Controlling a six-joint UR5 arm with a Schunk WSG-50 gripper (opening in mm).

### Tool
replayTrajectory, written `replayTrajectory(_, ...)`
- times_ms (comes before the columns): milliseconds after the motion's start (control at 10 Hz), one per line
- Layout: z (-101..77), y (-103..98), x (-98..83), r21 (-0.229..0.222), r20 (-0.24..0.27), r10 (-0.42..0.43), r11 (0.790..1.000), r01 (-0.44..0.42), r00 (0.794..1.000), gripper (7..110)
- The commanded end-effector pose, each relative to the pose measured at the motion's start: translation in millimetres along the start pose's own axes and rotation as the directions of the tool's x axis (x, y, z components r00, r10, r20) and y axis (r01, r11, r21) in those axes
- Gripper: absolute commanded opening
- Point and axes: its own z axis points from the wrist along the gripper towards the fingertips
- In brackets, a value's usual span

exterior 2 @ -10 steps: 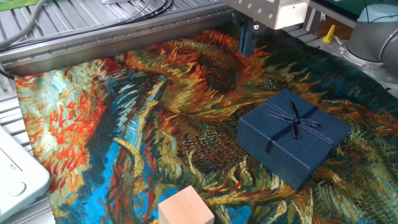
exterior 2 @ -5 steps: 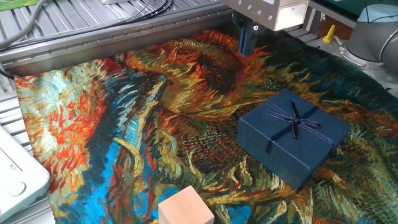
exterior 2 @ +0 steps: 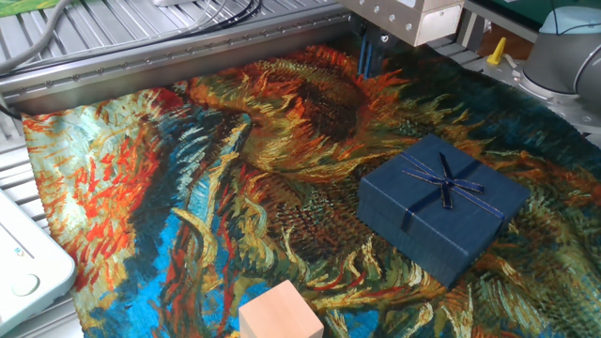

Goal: Pick up one small block

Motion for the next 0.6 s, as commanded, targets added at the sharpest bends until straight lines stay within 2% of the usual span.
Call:
replayTrajectory(0, 0.0, 3.3, -0.1, -0.013, -0.002, -0.004, 1.000, 0.004, 1.000, 7)
replayTrajectory(100, 1.2, 5.6, -0.9, -0.021, -0.001, -0.004, 1.000, 0.004, 1.000, 7)
replayTrajectory(300, 1.9, -1.6, -1.6, 0.005, 0.000, -0.013, 1.000, 0.013, 1.000, 7)
replayTrajectory(500, 1.0, 1.2, -0.2, 0.001, -0.003, -0.027, 1.000, 0.027, 1.000, 7)
